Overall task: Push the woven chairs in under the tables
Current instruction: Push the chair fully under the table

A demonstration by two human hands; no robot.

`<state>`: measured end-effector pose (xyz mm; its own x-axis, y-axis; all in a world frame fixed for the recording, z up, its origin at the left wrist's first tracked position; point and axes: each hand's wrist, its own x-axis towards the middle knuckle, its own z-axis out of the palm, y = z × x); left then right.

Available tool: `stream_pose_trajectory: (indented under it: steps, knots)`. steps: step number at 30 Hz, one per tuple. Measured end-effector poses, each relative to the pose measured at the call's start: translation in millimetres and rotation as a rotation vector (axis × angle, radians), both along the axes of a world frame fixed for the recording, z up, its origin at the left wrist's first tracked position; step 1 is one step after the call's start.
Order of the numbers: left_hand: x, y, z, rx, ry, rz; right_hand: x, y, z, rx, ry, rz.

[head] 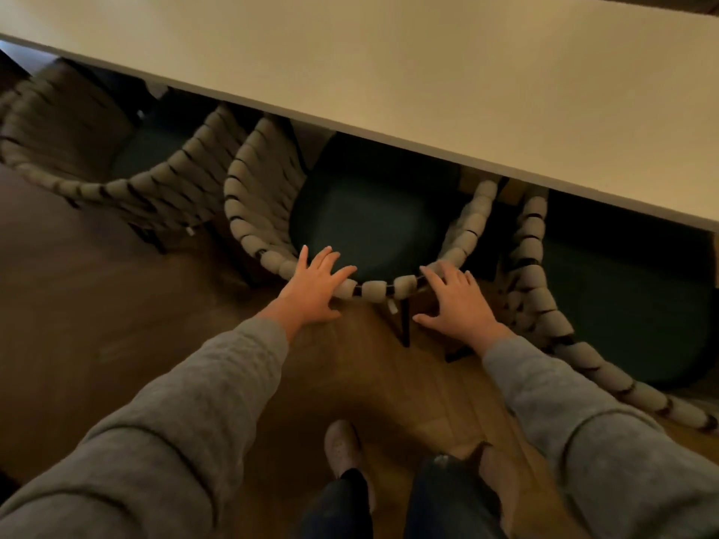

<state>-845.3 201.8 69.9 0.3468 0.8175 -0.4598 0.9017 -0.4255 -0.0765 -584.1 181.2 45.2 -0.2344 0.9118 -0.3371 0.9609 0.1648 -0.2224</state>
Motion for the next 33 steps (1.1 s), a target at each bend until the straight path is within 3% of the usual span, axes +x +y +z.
stream_pose_trajectory:
  steps: [7, 12, 19, 24, 33]
  knots:
    - [-110, 24, -8, -0.077, 0.087, 0.069, -106, 23, -11, -0.099, -0.042, 0.149]
    - [-151, 56, -17, -0.114, 0.25, 0.072, -144, 50, -23, -0.165, -0.076, 0.2]
    - [-159, 114, -32, -0.2, 0.375, -0.141, -173, 67, -31, -0.338, -0.198, 0.17]
    - [-167, 141, -43, -0.226, 0.363, -0.346, -182, 60, -37, -0.285, -0.191, -0.002]
    - [-190, 133, -62, -0.163, 0.241, -0.36, -205, 48, -43, -0.209, -0.255, -0.122]
